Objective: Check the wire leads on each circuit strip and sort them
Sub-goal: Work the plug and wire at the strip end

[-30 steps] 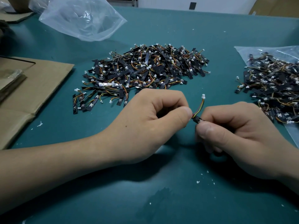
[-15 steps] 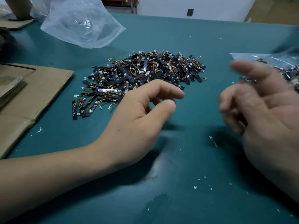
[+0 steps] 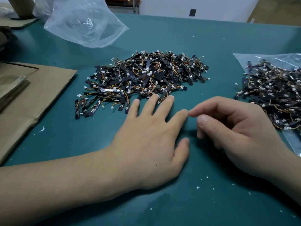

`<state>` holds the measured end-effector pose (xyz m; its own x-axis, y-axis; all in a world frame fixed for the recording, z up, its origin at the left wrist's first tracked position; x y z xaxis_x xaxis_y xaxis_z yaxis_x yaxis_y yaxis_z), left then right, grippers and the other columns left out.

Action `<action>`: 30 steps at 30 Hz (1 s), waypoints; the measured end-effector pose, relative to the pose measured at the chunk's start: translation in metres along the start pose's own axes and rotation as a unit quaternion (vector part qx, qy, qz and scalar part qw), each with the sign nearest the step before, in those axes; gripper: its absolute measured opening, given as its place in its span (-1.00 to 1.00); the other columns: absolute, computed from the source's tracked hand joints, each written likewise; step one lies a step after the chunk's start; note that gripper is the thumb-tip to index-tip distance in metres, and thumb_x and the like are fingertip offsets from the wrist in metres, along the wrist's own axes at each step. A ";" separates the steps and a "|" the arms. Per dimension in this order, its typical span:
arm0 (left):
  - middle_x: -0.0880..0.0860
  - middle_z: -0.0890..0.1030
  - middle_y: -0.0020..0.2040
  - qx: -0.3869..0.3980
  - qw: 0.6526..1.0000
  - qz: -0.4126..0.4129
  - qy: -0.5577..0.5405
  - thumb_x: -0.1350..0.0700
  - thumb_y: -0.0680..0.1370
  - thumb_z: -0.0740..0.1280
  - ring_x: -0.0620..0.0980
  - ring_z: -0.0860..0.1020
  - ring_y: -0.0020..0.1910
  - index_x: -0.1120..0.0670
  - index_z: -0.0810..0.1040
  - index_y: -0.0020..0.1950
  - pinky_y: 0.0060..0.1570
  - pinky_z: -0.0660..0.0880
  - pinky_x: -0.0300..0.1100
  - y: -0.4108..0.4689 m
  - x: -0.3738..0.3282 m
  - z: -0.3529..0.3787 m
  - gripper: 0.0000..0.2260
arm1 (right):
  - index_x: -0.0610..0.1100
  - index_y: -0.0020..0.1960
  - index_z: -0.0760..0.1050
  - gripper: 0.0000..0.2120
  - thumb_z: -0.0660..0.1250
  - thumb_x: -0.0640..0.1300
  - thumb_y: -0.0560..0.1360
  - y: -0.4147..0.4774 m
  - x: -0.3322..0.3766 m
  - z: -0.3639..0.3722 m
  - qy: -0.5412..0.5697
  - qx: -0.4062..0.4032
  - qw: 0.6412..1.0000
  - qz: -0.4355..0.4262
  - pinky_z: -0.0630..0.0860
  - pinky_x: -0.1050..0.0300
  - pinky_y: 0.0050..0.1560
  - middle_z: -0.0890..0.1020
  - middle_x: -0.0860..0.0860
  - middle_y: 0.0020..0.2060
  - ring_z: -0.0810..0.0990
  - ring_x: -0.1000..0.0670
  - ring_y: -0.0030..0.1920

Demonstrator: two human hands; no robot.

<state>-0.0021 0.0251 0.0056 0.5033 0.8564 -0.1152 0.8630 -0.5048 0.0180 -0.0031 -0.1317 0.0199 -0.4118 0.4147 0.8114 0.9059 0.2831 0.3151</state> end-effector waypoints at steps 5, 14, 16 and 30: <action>0.05 0.46 0.34 -0.029 0.989 0.141 -0.047 -0.13 0.61 0.10 0.09 0.39 0.38 0.04 0.49 0.27 0.41 0.34 0.00 -0.001 -0.015 -0.009 -0.63 | 0.05 -0.01 0.64 -0.90 0.35 -0.10 0.58 0.000 0.002 -0.001 0.011 -0.011 1.000 -0.001 0.41 0.39 -0.36 0.64 0.08 -0.37 0.53 0.12 -0.45; -0.04 0.62 -0.02 -0.123 0.949 0.213 -0.197 0.38 0.47 0.35 0.03 0.52 -0.04 0.00 0.70 0.05 -0.10 0.53 -0.04 0.002 -0.013 -0.009 -0.67 | 0.07 -0.01 0.63 -0.87 0.35 -0.13 0.54 0.001 -0.006 -0.009 -0.048 -0.070 0.996 0.025 0.43 0.34 -0.30 0.64 0.10 -0.27 0.50 0.09 -0.37; -0.07 0.63 -0.07 -0.146 0.940 0.214 -0.224 0.44 0.42 0.40 -0.03 0.52 -0.09 -0.01 0.71 -0.04 -0.14 0.51 -0.10 0.001 -0.012 -0.010 -0.65 | 0.11 0.05 0.62 -0.74 0.31 -0.20 0.49 0.003 -0.005 -0.007 -0.122 -0.051 0.991 0.033 0.41 0.42 -0.17 0.62 0.22 -0.15 0.56 0.10 -0.23; -0.08 0.58 -0.05 -0.272 0.869 0.085 -0.404 0.47 0.49 0.32 0.00 0.58 -0.03 -0.03 0.59 -0.06 -0.03 0.45 -0.21 0.004 0.022 -0.034 -0.63 | 0.08 -0.05 0.54 -0.91 0.34 -0.08 0.62 0.006 -0.007 0.000 -0.209 -0.020 0.977 0.028 0.39 0.37 0.01 0.62 0.21 -0.06 0.55 0.16 -0.02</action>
<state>0.0135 0.0457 0.0374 0.6216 0.3078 -0.7203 0.7817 -0.3032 0.5450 0.0052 -0.1325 0.0159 -0.3583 0.7485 0.5579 0.9279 0.2195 0.3014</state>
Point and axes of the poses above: each hand's wrist, its own y-axis towards the middle knuckle, its own z-axis out of the palm, x = y × z, the point moved 6 cm from there along y, towards the middle knuckle
